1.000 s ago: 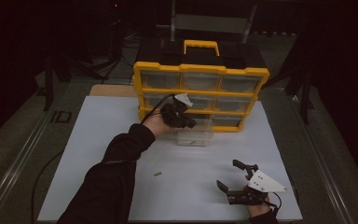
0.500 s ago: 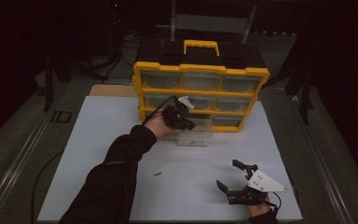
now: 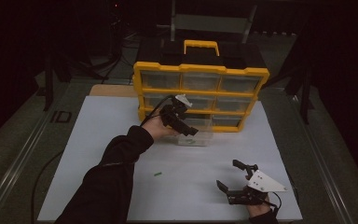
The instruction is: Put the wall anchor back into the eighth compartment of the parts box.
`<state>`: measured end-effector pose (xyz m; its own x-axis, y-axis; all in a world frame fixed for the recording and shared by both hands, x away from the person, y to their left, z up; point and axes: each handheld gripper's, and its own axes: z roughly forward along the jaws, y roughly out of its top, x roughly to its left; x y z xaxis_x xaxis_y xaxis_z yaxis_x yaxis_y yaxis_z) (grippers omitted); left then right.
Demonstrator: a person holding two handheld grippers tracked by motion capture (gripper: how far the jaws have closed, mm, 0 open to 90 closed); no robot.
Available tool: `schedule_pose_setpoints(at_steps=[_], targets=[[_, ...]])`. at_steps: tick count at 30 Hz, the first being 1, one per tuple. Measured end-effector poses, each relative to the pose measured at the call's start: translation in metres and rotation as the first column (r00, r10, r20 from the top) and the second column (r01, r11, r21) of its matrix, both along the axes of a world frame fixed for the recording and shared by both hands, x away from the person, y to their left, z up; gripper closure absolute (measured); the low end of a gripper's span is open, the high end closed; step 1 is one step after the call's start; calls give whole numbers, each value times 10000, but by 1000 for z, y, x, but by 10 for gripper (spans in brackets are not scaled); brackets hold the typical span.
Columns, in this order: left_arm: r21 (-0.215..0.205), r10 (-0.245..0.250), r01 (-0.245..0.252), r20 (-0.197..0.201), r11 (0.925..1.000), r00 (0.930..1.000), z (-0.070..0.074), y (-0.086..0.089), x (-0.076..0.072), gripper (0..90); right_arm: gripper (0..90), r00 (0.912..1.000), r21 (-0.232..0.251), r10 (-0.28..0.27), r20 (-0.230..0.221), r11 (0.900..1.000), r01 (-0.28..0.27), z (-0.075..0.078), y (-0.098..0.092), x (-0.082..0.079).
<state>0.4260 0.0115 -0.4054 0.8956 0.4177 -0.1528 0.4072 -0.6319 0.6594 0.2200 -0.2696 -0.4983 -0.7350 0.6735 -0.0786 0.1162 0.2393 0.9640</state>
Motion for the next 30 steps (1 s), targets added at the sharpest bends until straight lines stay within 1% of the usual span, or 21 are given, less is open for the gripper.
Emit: schedule_pose_setpoints(at_steps=[1, 3, 5, 6, 7, 8, 10, 11, 12, 17, 18, 19, 22, 23, 30], targets=[[47, 78, -78, -25, 10000, 10000, 1, 1, 0, 84, 85, 10000, 10, -5, 2, 10000, 5, 0, 0, 0], [-170, 82, -84, -117, 9998, 9999, 3, 5, -2, 10, 85, 10000, 16, -13, -4, 10000, 13, 0, 0, 0], [-395, 16, -18, -44, 9992, 10000, 6, 10, -4, 8, 85, 10000, 19, -15, -4, 10000, 15, 0, 0, 0], [-571, 40, -42, -32, 9984, 10000, 8, 13, -7, 8, 85, 10000, 7, -15, 19, 10000, 15, 0, 0, 0], [-571, 40, -42, -32, 9984, 10000, 8, 13, -7, 8, 85, 10000, 7, -15, 19, 10000, 15, 0, 0, 0], [-705, 41, -39, 25, 9975, 10000, 10, 16, -9, 8, 85, 10000, 16, -15, 16, 10000, 15, 0, 0, 0], [-797, -30, 31, 18, 9968, 10000, 13, 20, -11, 8, 85, 10000, 24, -12, -3, 10000, 12, 0, 0, 0], [-821, -15, 23, 105, 9966, 9999, 14, 22, -13, 8, 85, 10000, 13, -21, 1, 10000, 21, 0, 0, 0], [-917, -52, 57, 61, 9958, 10000, 15, 23, -14, 8, 85, 10000, 11, -31, -13, 10000, 31, 0, 0, 0], [-860, -108, 118, 126, 9962, 9999, 17, 32, -22, 9, 85, 10000, -5, -21, -12, 10000, 21, 0, 0, 0], [-906, -166, 174, 99, 9957, 9998, 17, 33, -23, 9, 85, 10000, -5, -21, -11, 10000, 21, 0, 0, 0], [-883, -99, 115, 187, 9960, 9998, 17, 35, -24, 9, 85, 10000, -7, -16, -15, 10000, 16, 0, 0, 0], [-1064, -88, 102, 136, 9943, 9999, 18, 42, -30, 9, 85, 10000, -23, 0, -27, 10000, 0, 0, 1, 0], [-1064, -88, 102, 136, 9943, 9999, 18, 42, -30, 9, 85, 10000, -23, 0, -27, 10000, 0, 0, 1, 0], [-1091, -184, 201, 171, 9938, 9997, 16, 52, -42, 9, 85, 10000, -27, -5, -32, 10000, 5, 0, 1, 0]])
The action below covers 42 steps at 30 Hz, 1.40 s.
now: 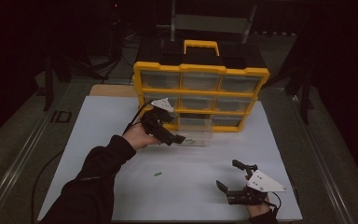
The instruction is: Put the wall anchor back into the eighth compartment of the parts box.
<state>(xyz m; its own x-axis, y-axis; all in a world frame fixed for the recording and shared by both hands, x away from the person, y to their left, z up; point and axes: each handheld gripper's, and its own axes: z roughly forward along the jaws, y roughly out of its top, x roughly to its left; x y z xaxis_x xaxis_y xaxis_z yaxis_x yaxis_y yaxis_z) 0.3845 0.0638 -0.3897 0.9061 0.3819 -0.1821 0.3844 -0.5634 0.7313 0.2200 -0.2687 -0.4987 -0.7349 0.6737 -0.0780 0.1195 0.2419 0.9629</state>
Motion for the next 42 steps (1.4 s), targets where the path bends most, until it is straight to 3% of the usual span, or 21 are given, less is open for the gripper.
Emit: schedule_pose_setpoints(at_steps=[16, 42], targets=[[87, -9, 10, -136, 10000, 9999, -18, 26, -25, 9, 85, 10000, -16, 3, -30, 10000, -3, -1, 0, 0], [317, 52, -42, -333, 9995, 9994, -59, 47, -68, 10, 85, 10000, -28, -2, -29, 10000, 2, -1, 0, 0]])
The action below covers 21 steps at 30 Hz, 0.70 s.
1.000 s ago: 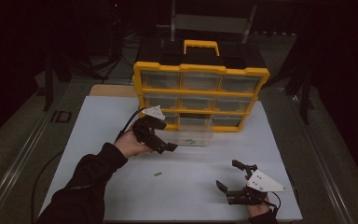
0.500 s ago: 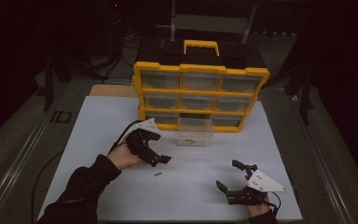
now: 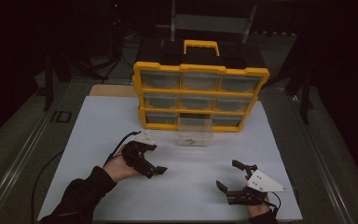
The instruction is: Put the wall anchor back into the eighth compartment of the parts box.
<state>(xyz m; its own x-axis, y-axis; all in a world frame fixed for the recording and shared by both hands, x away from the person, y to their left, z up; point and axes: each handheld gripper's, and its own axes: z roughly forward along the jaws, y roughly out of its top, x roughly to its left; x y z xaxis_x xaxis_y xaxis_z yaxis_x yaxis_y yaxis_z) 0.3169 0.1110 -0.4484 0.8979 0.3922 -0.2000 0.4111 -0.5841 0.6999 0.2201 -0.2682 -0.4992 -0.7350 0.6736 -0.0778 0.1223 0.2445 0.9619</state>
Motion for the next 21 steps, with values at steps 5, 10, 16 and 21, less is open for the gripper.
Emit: schedule_pose_setpoints(at_steps=[5, 10, 16, 21], targets=[[93, 53, -52, -57, 9999, 10000, -10, 5, -6, 10, 85, 10000, -54, 21, -11, 10000, -21, 0, 1, 0], [19, 178, -178, -82, 9998, 9998, -21, 9, -12, 21, 85, 10000, -56, 11, -39, 10000, -11, -1, 1, 0], [-25, 250, -250, -76, 9997, 9997, -34, 14, -15, 64, 85, 10000, -86, 18, -45, 10000, -18, -1, 1, 0], [-191, 272, -274, -75, 9994, 9996, -42, 17, -14, 157, 85, 10000, -74, 23, -49, 10000, -23, -1, 1, 0]])
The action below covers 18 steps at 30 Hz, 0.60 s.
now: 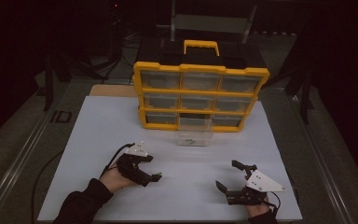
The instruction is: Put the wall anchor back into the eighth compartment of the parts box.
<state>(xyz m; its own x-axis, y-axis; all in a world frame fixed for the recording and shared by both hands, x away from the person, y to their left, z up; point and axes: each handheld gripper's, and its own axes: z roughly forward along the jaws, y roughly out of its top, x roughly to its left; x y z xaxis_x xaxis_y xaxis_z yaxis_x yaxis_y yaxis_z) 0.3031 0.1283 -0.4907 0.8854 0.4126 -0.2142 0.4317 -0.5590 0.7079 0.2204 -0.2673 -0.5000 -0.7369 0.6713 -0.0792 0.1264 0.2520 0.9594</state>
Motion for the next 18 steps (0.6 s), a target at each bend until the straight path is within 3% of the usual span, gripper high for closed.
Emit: schedule_pose_setpoints(at_steps=[6, 18], targets=[[318, -163, 159, 136, 9994, 9998, -12, -6, -2, 239, 85, 10000, 1, -6, 2, 10000, 6, 0, 0, 0], [592, -248, 234, 231, 9980, 9994, -24, -10, 1, 577, 85, 10000, -22, -21, -10, 10000, 21, 0, 0, 0]])
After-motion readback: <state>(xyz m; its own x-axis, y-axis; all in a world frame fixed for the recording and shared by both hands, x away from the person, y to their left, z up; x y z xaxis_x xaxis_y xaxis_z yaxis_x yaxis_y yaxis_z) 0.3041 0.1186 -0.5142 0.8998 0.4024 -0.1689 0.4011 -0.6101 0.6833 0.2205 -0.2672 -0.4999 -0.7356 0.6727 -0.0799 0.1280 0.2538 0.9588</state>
